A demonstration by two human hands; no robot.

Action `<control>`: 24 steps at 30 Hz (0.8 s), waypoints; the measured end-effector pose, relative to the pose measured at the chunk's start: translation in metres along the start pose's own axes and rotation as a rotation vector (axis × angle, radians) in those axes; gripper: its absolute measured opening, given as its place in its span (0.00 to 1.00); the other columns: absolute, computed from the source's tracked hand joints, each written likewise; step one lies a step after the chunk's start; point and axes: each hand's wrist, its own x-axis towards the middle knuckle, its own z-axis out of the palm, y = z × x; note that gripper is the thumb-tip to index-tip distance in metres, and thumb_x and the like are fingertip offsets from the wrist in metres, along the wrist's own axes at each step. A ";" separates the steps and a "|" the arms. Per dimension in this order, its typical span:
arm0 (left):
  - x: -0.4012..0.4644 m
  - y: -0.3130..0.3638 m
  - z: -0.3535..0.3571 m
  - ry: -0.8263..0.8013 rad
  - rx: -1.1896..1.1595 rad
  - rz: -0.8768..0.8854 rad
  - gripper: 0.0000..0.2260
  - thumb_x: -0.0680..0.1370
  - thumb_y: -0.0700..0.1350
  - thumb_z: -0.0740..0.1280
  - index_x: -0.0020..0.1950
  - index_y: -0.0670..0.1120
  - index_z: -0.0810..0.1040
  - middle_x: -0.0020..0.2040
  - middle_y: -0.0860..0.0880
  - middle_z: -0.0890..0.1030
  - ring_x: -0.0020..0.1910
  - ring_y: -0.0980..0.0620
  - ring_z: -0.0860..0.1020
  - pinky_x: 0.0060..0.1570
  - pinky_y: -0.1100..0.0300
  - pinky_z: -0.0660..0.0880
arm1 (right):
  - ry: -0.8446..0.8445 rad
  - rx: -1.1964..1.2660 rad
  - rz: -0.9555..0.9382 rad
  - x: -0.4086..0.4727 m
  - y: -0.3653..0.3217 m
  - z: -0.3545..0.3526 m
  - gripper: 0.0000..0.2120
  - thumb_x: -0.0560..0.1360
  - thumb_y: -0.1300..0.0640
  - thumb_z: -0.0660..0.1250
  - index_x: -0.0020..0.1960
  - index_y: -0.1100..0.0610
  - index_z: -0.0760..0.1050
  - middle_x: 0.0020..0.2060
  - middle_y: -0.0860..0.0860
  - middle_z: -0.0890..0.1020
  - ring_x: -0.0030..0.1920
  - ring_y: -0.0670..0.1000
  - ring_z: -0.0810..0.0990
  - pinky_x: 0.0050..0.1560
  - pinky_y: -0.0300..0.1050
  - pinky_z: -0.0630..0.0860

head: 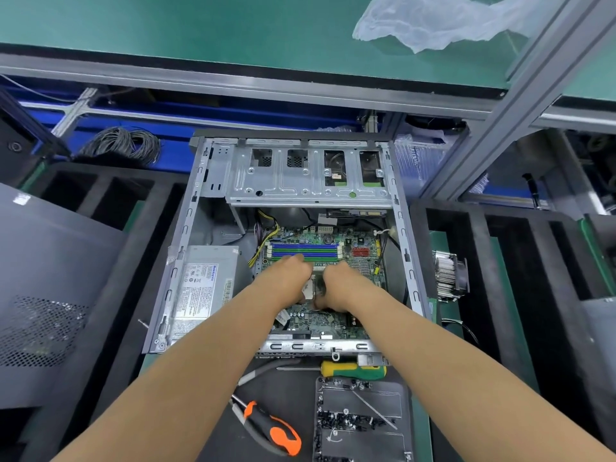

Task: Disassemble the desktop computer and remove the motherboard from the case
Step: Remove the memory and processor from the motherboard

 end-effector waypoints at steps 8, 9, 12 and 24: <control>0.000 0.001 0.001 0.012 0.013 0.002 0.19 0.73 0.43 0.75 0.60 0.41 0.74 0.59 0.42 0.73 0.58 0.42 0.74 0.52 0.50 0.73 | 0.013 -0.007 0.027 0.001 -0.004 0.003 0.22 0.74 0.46 0.72 0.58 0.61 0.74 0.55 0.56 0.72 0.45 0.56 0.75 0.44 0.47 0.74; 0.000 0.000 0.001 0.015 0.017 0.003 0.19 0.73 0.43 0.75 0.60 0.41 0.74 0.59 0.42 0.73 0.58 0.42 0.74 0.52 0.50 0.73 | 0.013 -0.006 0.031 0.001 -0.005 0.003 0.22 0.74 0.46 0.72 0.58 0.61 0.74 0.55 0.56 0.72 0.46 0.57 0.75 0.44 0.47 0.74; 0.001 0.001 0.002 0.015 0.023 0.002 0.19 0.73 0.43 0.74 0.60 0.41 0.74 0.59 0.42 0.73 0.58 0.42 0.74 0.53 0.50 0.73 | 0.005 -0.012 0.047 0.001 -0.005 0.005 0.22 0.74 0.46 0.72 0.59 0.60 0.73 0.56 0.56 0.72 0.51 0.58 0.77 0.46 0.49 0.75; 0.002 0.000 0.004 0.026 0.031 0.003 0.19 0.73 0.42 0.73 0.62 0.40 0.73 0.58 0.41 0.74 0.59 0.41 0.73 0.54 0.50 0.73 | 0.014 -0.009 0.113 0.005 -0.013 0.014 0.20 0.72 0.47 0.72 0.58 0.56 0.73 0.54 0.54 0.74 0.48 0.57 0.73 0.42 0.49 0.70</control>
